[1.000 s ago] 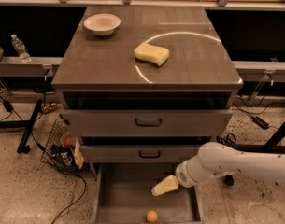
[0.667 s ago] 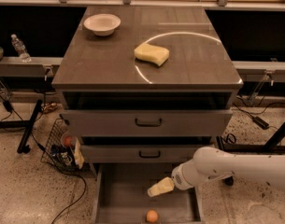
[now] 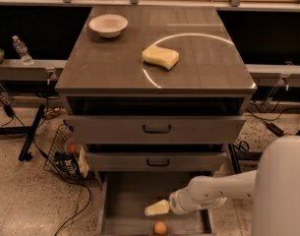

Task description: Pick orange from bottom drawer and place on counter

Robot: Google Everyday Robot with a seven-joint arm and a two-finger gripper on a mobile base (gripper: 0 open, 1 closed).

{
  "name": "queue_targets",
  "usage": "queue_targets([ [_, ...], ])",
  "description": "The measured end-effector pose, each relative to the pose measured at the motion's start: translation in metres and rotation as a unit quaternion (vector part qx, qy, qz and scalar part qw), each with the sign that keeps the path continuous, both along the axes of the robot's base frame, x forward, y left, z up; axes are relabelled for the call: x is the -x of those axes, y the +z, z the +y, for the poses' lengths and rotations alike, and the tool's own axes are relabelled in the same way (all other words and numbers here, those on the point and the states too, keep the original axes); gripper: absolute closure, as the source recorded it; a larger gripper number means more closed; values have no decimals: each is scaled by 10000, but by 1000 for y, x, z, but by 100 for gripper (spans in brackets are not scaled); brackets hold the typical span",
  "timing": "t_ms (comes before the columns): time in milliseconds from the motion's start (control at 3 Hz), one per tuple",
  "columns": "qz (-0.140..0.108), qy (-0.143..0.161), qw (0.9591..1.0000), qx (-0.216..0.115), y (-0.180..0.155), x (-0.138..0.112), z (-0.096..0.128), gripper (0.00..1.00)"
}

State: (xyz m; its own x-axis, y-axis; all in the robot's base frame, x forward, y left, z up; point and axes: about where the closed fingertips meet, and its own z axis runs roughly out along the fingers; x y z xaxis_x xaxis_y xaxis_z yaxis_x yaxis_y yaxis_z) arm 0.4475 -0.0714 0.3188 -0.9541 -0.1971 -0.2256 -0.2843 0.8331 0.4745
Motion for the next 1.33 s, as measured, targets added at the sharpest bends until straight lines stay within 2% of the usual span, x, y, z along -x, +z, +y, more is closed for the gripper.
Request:
queue_targets([
  [333,116,-325,9993,167,-58,-4,9,0],
  [667,168,-545,9976,393,-100,-5,9,0],
  [1000,282,-602,9936,913,-142,6,9,0],
  [1333,377,-526,9904,1220,-163,16,15,0],
])
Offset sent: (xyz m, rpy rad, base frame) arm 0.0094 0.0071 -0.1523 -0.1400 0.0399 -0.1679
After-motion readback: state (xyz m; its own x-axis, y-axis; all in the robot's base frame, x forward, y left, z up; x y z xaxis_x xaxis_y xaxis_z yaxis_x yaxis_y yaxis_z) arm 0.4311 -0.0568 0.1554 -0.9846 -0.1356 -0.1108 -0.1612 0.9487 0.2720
